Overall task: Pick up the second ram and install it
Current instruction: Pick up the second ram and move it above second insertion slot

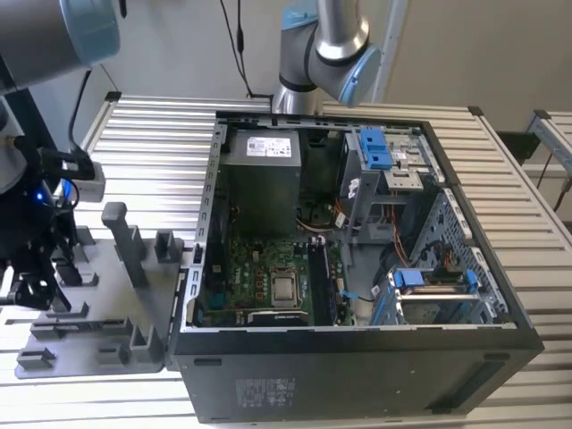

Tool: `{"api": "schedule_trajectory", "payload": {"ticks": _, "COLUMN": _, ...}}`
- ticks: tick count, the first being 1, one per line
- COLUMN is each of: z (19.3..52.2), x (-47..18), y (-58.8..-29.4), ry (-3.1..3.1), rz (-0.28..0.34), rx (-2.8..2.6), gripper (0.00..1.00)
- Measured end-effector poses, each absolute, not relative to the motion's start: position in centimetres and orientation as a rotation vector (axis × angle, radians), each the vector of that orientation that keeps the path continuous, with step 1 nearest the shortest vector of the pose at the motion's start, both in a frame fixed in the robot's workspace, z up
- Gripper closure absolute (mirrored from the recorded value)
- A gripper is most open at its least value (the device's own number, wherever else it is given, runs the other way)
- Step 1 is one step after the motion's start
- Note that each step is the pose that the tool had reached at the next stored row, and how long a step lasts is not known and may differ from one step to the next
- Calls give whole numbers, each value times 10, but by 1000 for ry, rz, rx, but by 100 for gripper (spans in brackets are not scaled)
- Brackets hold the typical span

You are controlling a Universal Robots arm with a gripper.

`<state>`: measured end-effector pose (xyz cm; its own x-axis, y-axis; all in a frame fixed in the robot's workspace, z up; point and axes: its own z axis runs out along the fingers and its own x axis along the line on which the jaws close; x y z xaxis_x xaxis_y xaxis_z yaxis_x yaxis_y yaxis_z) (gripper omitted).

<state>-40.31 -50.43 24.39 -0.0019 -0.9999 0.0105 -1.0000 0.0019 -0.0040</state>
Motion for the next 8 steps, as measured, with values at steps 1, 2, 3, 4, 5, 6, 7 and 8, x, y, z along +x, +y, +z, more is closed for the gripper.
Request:
{"api": "schedule_trajectory", "payload": {"ticks": 1, "z": 242, "x": -403, "y": -504, "ry": -2220, "rz": 16, "rx": 2216, "gripper": 58}}
{"api": "schedule_trajectory", "payload": {"ticks": 2, "z": 240, "x": -404, "y": -504, "ry": -2220, "rz": 16, "rx": 2216, "gripper": 58}}
{"api": "schedule_trajectory", "payload": {"ticks": 3, "z": 239, "x": -404, "y": -504, "ry": -2220, "rz": 16, "rx": 2216, "gripper": 58}}
{"api": "schedule_trajectory", "payload": {"ticks": 4, "z": 237, "x": -404, "y": -504, "ry": -2220, "rz": 16, "rx": 2216, "gripper": 58}}
{"api": "schedule_trajectory", "payload": {"ticks": 5, "z": 235, "x": -405, "y": -504, "ry": -2220, "rz": 16, "rx": 2216, "gripper": 58}}
{"api": "schedule_trajectory", "payload": {"ticks": 6, "z": 233, "x": -405, "y": -504, "ry": -2220, "rz": 16, "rx": 2216, "gripper": 58}}
{"api": "schedule_trajectory", "payload": {"ticks": 7, "z": 231, "x": -405, "y": -504, "ry": -2220, "rz": 16, "rx": 2216, "gripper": 58}}
{"api": "schedule_trajectory", "payload": {"ticks": 8, "z": 229, "x": -405, "y": -505, "ry": -2220, "rz": 16, "rx": 2216, "gripper": 58}}
